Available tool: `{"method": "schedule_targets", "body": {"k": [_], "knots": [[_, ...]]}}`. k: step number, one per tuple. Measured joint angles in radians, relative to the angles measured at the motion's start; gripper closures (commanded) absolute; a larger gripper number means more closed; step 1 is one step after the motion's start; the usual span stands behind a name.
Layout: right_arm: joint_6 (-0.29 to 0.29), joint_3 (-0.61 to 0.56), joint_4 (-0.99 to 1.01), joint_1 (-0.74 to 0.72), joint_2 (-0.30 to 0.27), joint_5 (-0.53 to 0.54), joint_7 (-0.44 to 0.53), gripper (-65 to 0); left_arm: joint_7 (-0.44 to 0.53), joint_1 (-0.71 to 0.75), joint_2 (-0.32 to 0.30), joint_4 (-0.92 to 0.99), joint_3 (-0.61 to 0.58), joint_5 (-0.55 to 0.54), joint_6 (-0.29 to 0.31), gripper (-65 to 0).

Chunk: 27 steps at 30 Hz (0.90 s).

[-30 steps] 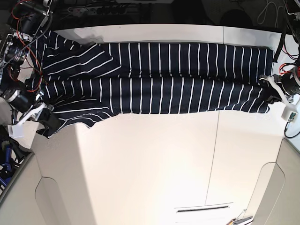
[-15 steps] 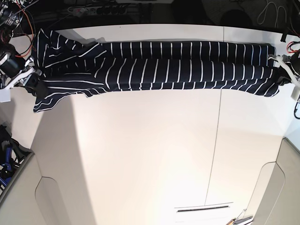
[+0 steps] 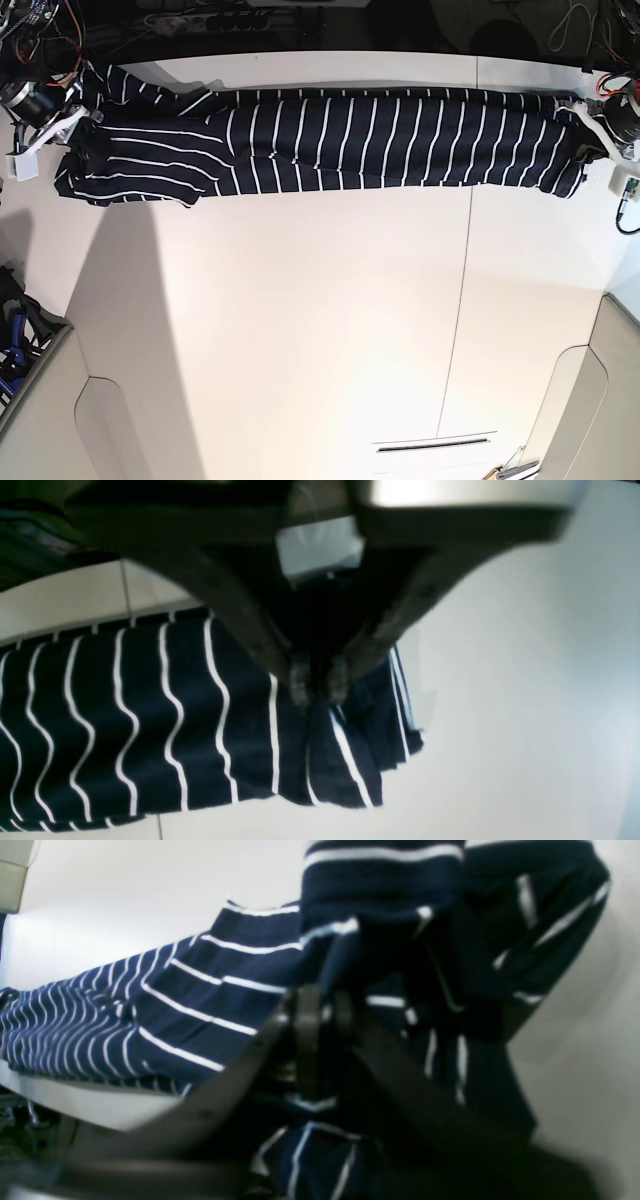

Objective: Fold the T-shirt properly
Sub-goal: 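Lay the folded hem down and open both grippers, then grasp the ends of the folded strip with both grippers and straighten it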

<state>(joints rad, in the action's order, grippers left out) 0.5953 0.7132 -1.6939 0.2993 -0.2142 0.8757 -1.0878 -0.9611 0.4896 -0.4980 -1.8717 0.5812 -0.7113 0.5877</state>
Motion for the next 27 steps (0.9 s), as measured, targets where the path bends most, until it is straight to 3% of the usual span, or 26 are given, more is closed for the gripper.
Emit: {"method": "schedule_targets", "body": {"k": [3, 9, 15, 21, 24, 27], "knots": [[0.0, 0.0, 0.004, 0.0, -0.001, -0.005, 0.001, -33.4, 0.0, 0.0, 0.02, 0.0, 0.0, 0.0, 0.0, -22.9], [0.0, 0.016, 0.004, 0.0, -0.002, -0.002, -0.002, -33.8, 0.0, 0.0, 0.022, 0.001, 0.016, -0.006, -0.012, -25.8], [0.0, 0.142, -0.002, 0.0, -0.002, 0.029, -0.005, -33.8, -0.013, 0.0, 0.022, 0.001, 0.153, -0.061, -0.042, -25.9], [-0.001, 0.236, -0.054, -0.003, -0.002, 0.097, -0.005, -33.4, -0.03, 0.0, 0.022, 0.001, 0.232, -0.108, -0.042, -42.0], [0.0, 0.231, -0.087, -0.006, 0.001, 0.122, -0.005, -22.8, -0.03, 0.0, 0.026, 0.001, 0.232, -0.109, -0.042, -42.1], [-0.001, 0.209, -0.094, -0.011, 0.001, 0.123, 0.001, 0.0, -0.009, -0.002, 0.047, 0.003, 0.232, -0.104, -0.044, -42.2]]}}
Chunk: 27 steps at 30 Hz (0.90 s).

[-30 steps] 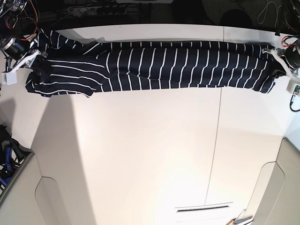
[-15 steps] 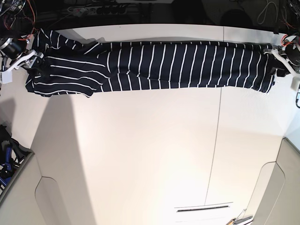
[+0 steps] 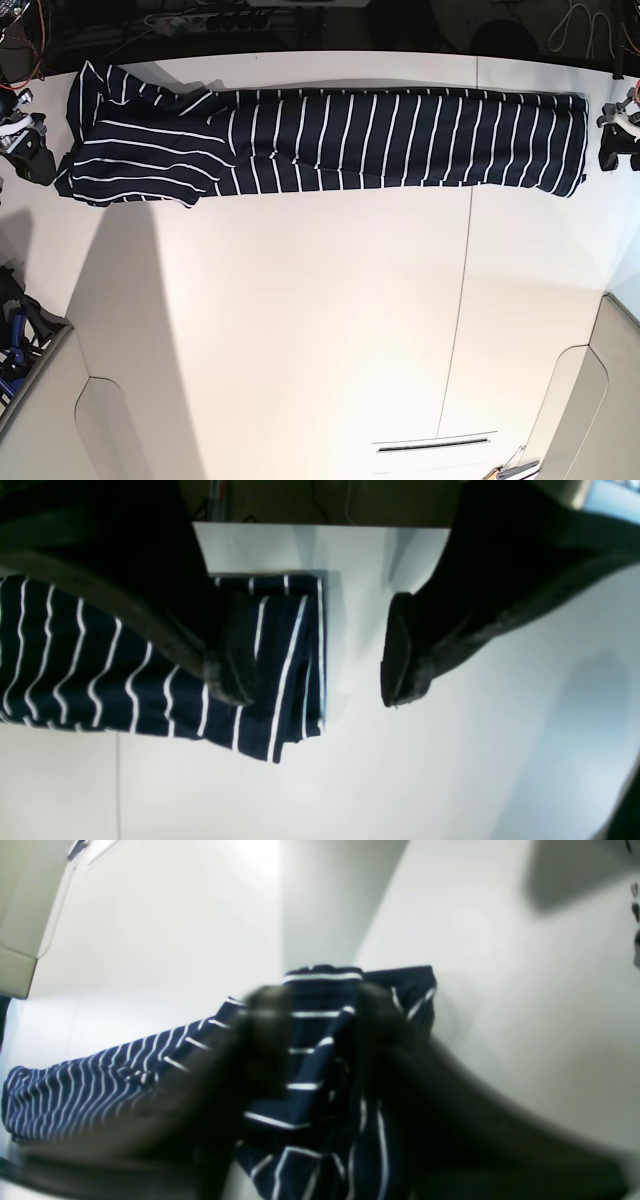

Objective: Fold the T-shirt properly
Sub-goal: 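Grasp the ends of the folded strip with both grippers and straighten it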

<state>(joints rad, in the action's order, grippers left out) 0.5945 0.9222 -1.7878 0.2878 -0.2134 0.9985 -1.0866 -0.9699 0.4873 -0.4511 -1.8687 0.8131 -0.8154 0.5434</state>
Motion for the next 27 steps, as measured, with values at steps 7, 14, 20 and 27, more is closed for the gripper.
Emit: {"method": "schedule_targets", "body": {"k": [7, 14, 20, 27], "knots": [[0.001, -0.167, 0.02, -0.014, -0.003, -0.057, 0.032, 0.0, 0.126, 0.0, 0.011, 0.126, 0.0, -0.042, -0.004, -42.2], [0.001, -0.336, 0.134, -0.014, -0.011, -0.229, 0.134, 0.0, 0.14, -0.006, 0.014, 0.22, -0.026, -0.069, -0.001, -48.0], [0.0, -0.396, 0.209, -0.012, -0.011, -0.233, 0.153, 0.0, 0.216, -0.011, 0.013, 0.316, -0.103, -0.035, 0.0, -48.0], [0.0, -0.407, 0.213, -0.013, -0.011, -0.232, 0.154, 0.0, 0.238, -0.084, 0.008, 0.434, -0.159, -0.029, 0.004, -48.0]]}}
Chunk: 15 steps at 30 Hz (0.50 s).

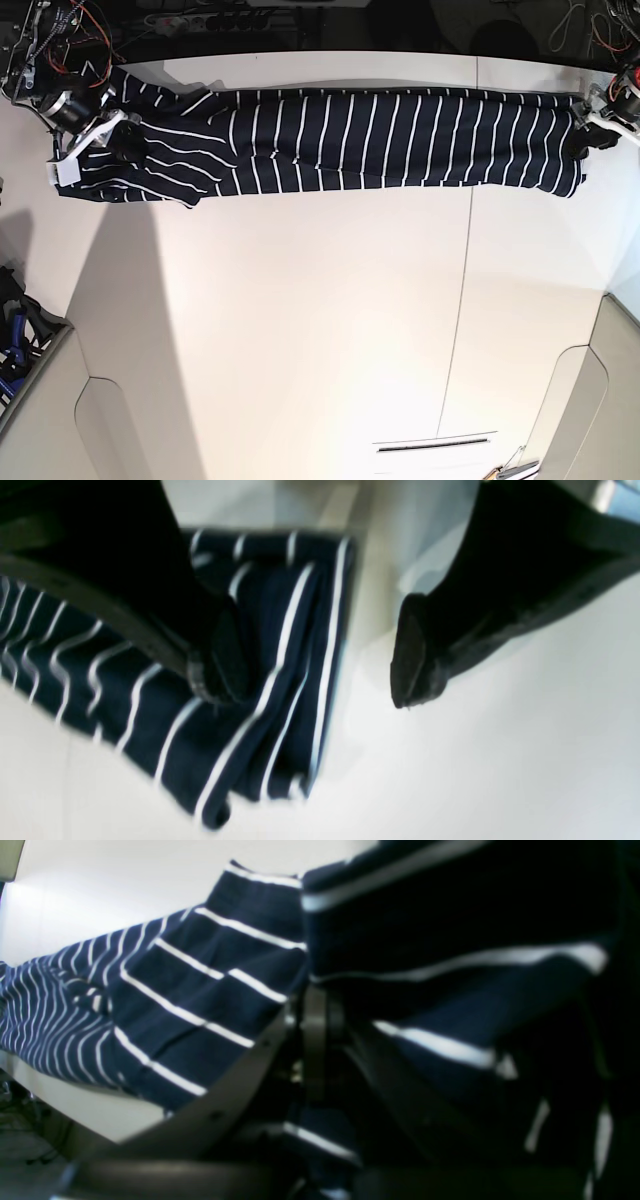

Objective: Fold the T-shirt properly
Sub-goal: 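Grasp the ends of the folded strip with both grippers and straighten it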

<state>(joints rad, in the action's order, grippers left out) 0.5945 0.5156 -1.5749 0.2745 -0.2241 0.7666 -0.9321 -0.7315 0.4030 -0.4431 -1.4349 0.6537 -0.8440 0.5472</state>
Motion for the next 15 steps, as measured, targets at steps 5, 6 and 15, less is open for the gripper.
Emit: {"method": "schedule_targets", "body": {"k": [5, 6, 15], "knots": [[0.0, 0.0, 0.0, 0.0, 0.0, 0.0, 0.0, 0.0, -0.013, -0.016, 0.0, 0.019, -0.021, -0.003, 0.016, -47.9], [0.0, 0.0, 0.0, 0.0, 0.0, 0.0, 0.0, 0.0, -0.033, -0.016, -0.002, 0.019, -0.024, -0.01, 0.035, -47.9], [0.0, 0.0, 0.0, 0.0, 0.0, 0.0, 0.0, 0.0, -0.229, -0.016, -0.002, 0.02, -0.027, -0.181, 0.147, -47.8]]}}
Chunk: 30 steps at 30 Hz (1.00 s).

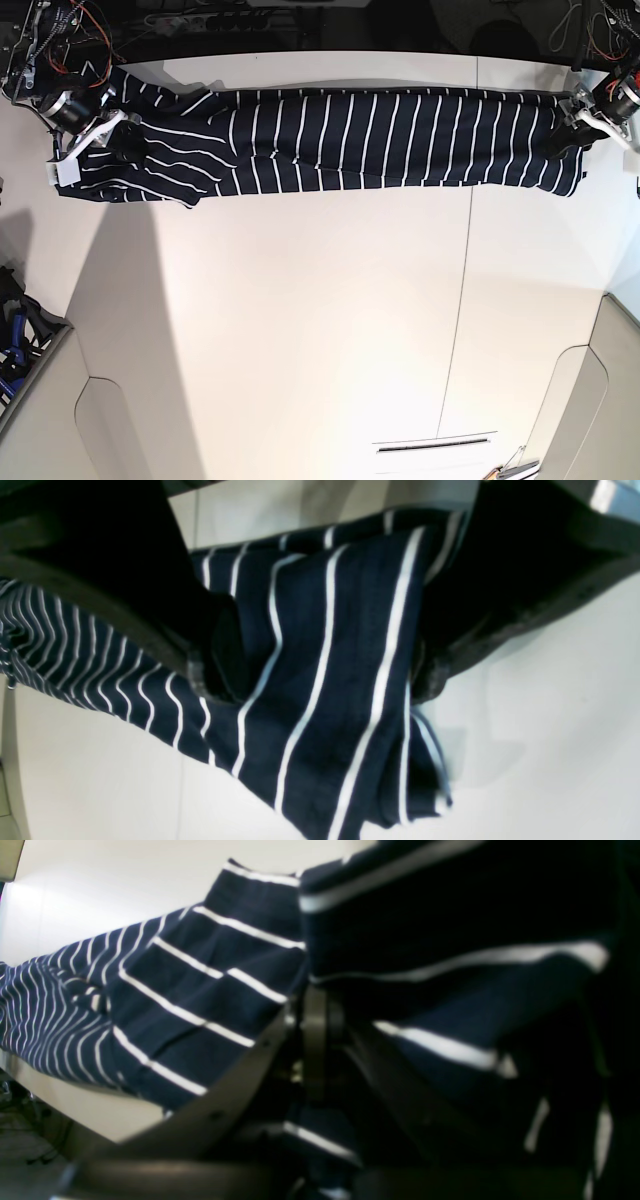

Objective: Fold the T-shirt properly
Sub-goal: 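Grasp the ends of the folded strip with both grippers and straighten it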

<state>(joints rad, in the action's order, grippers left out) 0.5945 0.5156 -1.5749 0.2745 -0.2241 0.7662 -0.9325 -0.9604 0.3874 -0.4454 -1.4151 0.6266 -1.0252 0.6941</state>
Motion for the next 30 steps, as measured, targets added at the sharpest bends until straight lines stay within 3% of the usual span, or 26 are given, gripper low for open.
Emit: {"method": "schedule_targets", "body": {"k": [1, 3, 8, 9, 12, 22, 25, 26, 30], "knots": [[0.0, 0.0, 0.0, 0.0, 0.0, 0.002, 0.0, 0.0, -0.001, 0.0, 0.0, 0.0, 0.0, -0.005, 0.0, -47.0], [0.0, 0.0, 0.0, 0.0, 0.0, 0.003, 0.0, 0.0, -0.007, 0.0, 0.0, 0.001, 0.0, -0.016, 0.0, -39.0], [0.0, 0.0, 0.0, 0.0, 0.0, 0.004, 0.0, 0.0, -0.004, 0.001, 0.008, 0.005, -0.006, -0.039, -0.001, -1.8], [0.0, 0.0, 0.0, 0.0, 0.0, 0.004, -0.003, 0.0, 0.01, 0.003, 0.008, 0.006, -0.006, -0.039, -0.001, 0.0], [0.0, 0.0, 0.0, 0.0, 0.0, 0.019, -0.022, 0.0, 0.033, 0.003, 0.005, 0.006, -0.006, -0.038, -0.001, 0.0], [0.004, 0.109, 0.0, 0.0, 0.0, 0.266, -0.161, -0.4, 0.049, 0.003, -0.047, -0.111, -0.006, -0.034, -0.002, 0.0], [0.016, 0.152, -0.009, 0.0, 0.0, 0.296, -0.181, -20.8, 0.049, 0.003, -0.06, -0.175, -0.006, -0.031, -0.002, 0.0], [0.016, 0.165, -0.015, 0.0, 0.0, 0.299, -0.181, -23.5, 0.049, 0.003, -0.068, -0.193, -0.006, -0.027, -0.002, 0.0], [0.016, 0.216, -0.043, 0.0, 0.0, 0.3, -0.181, -24.0, 0.049, 0.003, -0.09, -0.269, -0.006, 0.066, -0.002, 0.0]]}}
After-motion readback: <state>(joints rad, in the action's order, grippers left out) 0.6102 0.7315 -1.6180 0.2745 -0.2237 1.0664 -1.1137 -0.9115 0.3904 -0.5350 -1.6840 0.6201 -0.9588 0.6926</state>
